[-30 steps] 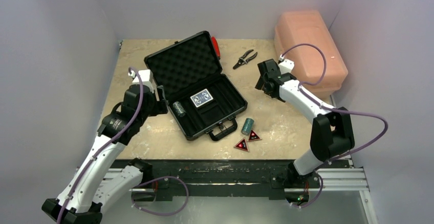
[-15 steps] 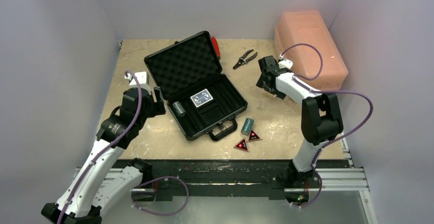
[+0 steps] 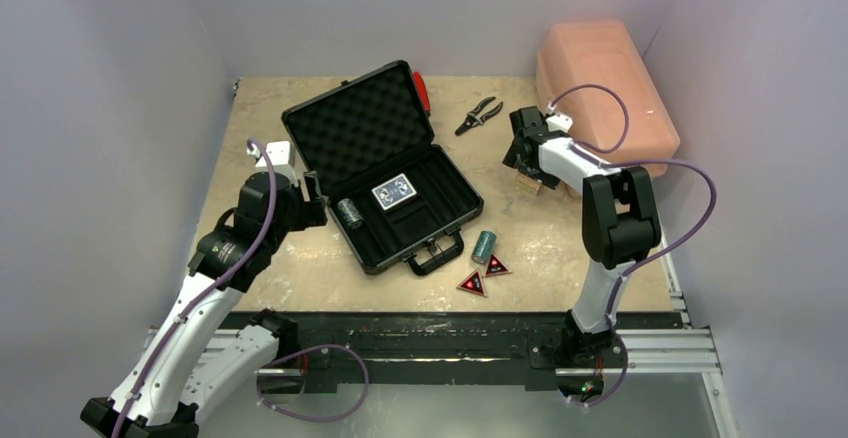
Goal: Pack up texas hold em set
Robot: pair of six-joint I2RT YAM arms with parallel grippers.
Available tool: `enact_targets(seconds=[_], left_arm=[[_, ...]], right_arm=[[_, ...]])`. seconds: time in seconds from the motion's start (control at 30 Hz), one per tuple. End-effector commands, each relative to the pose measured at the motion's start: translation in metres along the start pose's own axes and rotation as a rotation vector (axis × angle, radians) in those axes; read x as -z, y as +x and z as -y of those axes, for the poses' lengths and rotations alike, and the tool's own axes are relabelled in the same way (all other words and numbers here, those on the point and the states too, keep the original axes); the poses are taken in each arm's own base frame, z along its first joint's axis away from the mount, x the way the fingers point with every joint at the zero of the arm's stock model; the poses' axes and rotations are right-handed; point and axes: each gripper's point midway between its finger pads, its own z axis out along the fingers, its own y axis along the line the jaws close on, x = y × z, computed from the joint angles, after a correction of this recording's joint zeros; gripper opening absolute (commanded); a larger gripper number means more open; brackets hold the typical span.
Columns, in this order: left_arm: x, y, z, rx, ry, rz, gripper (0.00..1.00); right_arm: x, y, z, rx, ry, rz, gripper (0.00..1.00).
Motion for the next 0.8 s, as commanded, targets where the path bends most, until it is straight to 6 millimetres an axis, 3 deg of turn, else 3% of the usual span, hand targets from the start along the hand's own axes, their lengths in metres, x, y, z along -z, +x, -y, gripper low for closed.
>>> enact_targets(seconds=[0.0, 0.37, 0.57, 0.77], left_arm=[[0.004, -0.017, 0.008, 0.020, 0.041, 0.051, 0.71], [0.003, -0.016, 0.009, 0.017, 0.039, 0.036, 0.68], [0.005, -0.018, 0.008, 0.016, 0.038, 0.046, 0.67], [0.007, -0.019, 0.006, 0.014, 0.038, 0.057, 0.67]], right_arm=[[-0.002, -0.017, -0.010, -0.015, -0.033, 0.031, 0.99], [-0.019, 0.002, -0.008, 0.014, -0.021, -0.001, 0.96], [-0.023, 0.010, -0.007, 0.039, -0.025, -0.017, 0.87], [-0.022, 0.015, -0.006, 0.064, -0.041, -0.028, 0.72]])
